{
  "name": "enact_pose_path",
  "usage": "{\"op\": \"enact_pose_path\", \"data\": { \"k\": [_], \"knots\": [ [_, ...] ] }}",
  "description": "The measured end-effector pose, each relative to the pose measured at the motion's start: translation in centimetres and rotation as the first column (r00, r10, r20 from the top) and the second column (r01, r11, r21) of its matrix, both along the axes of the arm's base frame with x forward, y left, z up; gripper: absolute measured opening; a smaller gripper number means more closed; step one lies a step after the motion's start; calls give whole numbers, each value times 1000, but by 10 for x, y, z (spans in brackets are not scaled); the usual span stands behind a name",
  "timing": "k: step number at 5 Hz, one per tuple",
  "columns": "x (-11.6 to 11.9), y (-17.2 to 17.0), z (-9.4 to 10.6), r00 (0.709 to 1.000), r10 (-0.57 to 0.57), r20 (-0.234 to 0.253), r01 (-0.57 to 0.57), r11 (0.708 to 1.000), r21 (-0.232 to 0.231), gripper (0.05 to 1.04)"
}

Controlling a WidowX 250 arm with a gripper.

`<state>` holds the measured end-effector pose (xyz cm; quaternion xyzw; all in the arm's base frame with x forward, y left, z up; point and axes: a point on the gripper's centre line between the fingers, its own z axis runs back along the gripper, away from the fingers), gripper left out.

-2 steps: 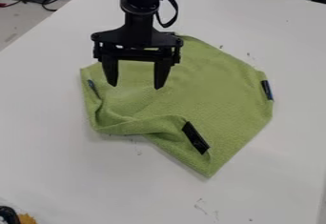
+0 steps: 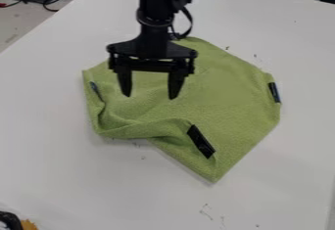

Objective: Unfold cloth from bottom right to bottom right

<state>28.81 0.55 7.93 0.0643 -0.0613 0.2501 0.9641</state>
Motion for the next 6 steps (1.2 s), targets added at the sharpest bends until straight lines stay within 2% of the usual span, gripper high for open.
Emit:
{"op": "enact_pose_path", "data": {
  "k": [1,2,3,4,5,6],
  "knots": [
    [6,-19,-8,997,71,41,-70,997,-8,1001],
    [5,-48,-13,956,280,90,-279,960,-24,1001],
    [-6,-63,-26,896,438,75,-434,898,-71,1001],
    [-18,-78,-34,871,490,34,-484,868,-109,1001],
    [-22,-79,-45,863,506,19,-502,860,-97,1001],
    [-20,-78,-58,870,492,37,-485,867,-112,1001]
  ]
}}
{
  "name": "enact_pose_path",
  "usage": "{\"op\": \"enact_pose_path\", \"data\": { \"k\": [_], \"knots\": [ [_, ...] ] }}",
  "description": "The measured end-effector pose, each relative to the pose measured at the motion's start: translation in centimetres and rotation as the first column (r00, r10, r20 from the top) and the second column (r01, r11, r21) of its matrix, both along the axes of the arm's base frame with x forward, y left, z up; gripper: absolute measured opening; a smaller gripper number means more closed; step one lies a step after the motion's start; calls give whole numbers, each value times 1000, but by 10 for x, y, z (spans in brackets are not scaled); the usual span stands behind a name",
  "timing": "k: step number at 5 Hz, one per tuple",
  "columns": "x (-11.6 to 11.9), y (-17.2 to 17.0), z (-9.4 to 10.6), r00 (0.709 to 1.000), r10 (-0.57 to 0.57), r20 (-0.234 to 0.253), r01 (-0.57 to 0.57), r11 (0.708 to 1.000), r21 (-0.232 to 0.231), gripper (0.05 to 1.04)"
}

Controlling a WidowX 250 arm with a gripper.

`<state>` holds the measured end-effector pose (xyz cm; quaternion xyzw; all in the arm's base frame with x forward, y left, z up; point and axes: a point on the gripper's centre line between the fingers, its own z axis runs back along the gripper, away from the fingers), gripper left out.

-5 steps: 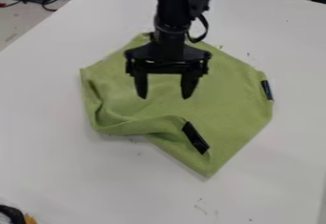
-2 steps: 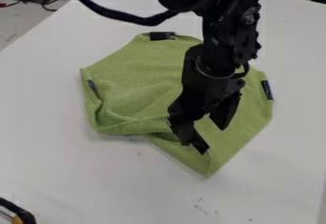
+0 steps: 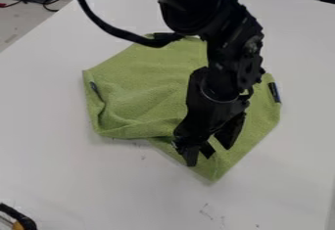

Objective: Unfold cloth from bottom right to bottom right

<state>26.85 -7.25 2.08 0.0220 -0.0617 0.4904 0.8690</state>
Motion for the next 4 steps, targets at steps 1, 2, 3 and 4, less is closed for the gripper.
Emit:
{"op": "enact_pose_path", "data": {
  "k": [1,2,3,4],
  "knots": [
    [6,9,-12,1000,8,-3,-8,1000,-15,1001],
    [8,13,-16,1000,-10,-13,9,1000,-29,948],
    [7,21,-14,999,-15,-38,15,1000,-22,660],
    [4,24,-12,998,4,-66,-5,1000,-4,359]
  ]
}}
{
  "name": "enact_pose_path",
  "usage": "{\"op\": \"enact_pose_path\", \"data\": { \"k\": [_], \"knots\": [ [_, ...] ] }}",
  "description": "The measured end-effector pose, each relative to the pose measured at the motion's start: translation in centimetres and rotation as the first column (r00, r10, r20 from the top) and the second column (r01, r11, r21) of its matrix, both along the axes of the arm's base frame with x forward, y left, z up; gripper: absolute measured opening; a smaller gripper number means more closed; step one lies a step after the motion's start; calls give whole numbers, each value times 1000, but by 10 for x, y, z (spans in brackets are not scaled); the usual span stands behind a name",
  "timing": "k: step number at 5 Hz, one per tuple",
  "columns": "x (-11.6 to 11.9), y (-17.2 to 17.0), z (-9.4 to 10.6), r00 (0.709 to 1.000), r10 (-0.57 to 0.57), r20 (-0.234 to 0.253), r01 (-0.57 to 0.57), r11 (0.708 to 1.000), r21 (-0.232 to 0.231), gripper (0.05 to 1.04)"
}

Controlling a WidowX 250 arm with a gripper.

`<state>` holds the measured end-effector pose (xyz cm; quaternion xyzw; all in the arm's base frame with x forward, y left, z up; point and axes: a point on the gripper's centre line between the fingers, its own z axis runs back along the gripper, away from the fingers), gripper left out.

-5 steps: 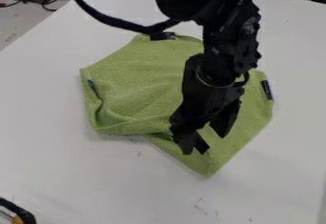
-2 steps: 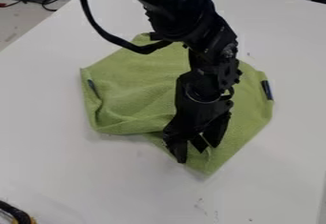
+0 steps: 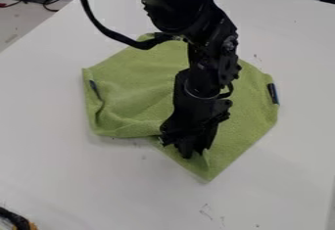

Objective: Unfold cloth from bottom right to bottom right

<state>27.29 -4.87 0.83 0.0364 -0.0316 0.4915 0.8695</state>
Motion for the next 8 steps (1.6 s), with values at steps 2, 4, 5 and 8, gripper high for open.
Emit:
{"op": "enact_pose_path", "data": {
  "k": [2,4,5,8],
  "knots": [
    [-9,1,23,986,103,130,-112,991,67,85],
    [-71,9,32,916,314,251,-345,935,88,84],
    [-91,3,12,886,387,254,-403,915,11,116],
    [-96,-14,-1,893,405,196,-408,912,-28,891]
  ]
}}
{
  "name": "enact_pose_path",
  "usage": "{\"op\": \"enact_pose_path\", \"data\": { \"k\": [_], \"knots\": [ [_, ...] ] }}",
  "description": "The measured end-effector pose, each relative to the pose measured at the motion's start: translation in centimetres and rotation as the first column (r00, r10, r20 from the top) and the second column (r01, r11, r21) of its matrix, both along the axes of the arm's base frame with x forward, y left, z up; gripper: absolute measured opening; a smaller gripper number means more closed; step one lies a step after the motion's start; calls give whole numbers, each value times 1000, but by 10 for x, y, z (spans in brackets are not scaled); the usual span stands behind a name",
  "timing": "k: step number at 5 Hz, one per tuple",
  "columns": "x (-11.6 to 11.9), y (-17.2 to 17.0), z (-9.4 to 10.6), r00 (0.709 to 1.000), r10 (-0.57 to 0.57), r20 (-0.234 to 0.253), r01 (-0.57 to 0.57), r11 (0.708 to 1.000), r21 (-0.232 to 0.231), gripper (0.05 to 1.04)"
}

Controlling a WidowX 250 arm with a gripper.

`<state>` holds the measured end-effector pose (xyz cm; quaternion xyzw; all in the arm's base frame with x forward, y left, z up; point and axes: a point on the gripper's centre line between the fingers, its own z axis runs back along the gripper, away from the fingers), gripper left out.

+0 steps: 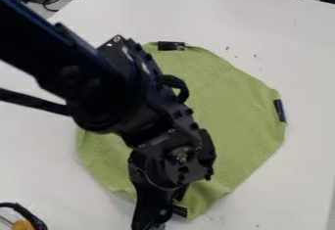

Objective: Unfold cloth from bottom right to bottom right

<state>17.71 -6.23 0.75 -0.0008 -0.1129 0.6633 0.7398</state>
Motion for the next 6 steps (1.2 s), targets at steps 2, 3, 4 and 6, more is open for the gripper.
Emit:
{"op": "enact_pose_path", "data": {
  "k": [2,3,4,6],
  "knots": [
    [-6,0,38,982,-151,-114,156,987,36,1007],
    [3,5,55,923,-331,-196,334,942,-13,1001],
    [16,11,67,829,-514,-218,506,857,-98,1001],
    [39,26,48,514,-840,-173,855,517,35,1001]
  ]
}}
